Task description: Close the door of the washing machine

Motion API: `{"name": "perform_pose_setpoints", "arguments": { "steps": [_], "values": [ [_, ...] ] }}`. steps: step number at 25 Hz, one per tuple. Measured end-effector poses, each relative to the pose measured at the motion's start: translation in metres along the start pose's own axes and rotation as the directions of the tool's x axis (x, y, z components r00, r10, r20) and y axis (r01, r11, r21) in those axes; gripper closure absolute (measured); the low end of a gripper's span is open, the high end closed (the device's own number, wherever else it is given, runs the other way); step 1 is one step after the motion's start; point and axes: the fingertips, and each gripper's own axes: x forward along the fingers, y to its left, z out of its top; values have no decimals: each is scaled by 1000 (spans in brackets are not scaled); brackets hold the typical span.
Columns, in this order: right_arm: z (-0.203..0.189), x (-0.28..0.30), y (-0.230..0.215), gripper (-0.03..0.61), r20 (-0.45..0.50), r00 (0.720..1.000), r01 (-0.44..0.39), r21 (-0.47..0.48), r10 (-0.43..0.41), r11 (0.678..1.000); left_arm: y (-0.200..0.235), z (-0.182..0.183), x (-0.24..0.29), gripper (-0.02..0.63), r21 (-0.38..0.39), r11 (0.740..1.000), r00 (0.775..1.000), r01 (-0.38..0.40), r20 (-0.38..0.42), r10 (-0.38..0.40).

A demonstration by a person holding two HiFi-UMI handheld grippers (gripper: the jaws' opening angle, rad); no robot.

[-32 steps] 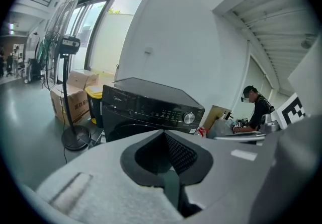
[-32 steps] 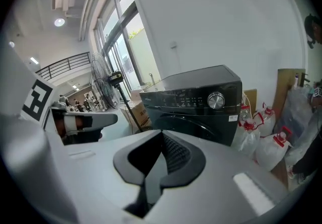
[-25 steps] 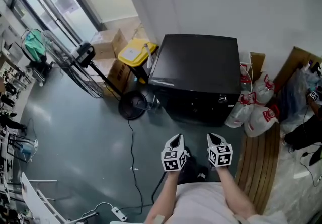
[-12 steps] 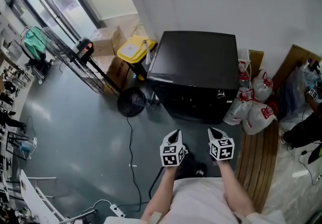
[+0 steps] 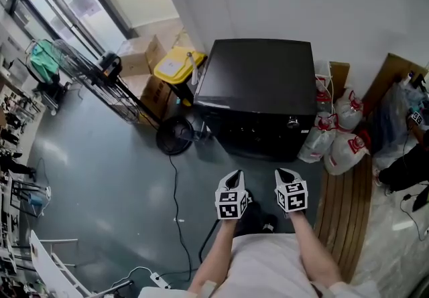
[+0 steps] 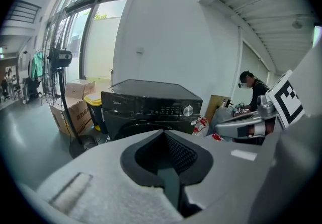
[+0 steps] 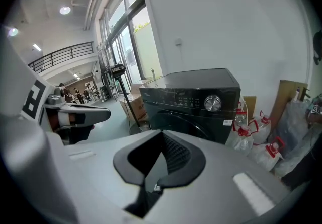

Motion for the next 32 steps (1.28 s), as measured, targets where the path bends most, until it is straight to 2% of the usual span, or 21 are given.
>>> {"name": "perform_pose_setpoints", "arguments": {
  "steps": [7,19,32],
  "values": [
    [2,-4,-3,575,14,1000,27,-25,-27,999,-1,-4,-2,611,-4,1000,1000,10,0,-10],
    [-1,-1,-1,575,15,1000,17,-32,-17,999,7,-14,-7,611,-26,1000,1000,-17,-1,17],
    [2,4,-5,575,12,1000,11,-24,-10,1000,8,-11,0,611,-36,999,1000,-4,-5,4]
  ]
}}
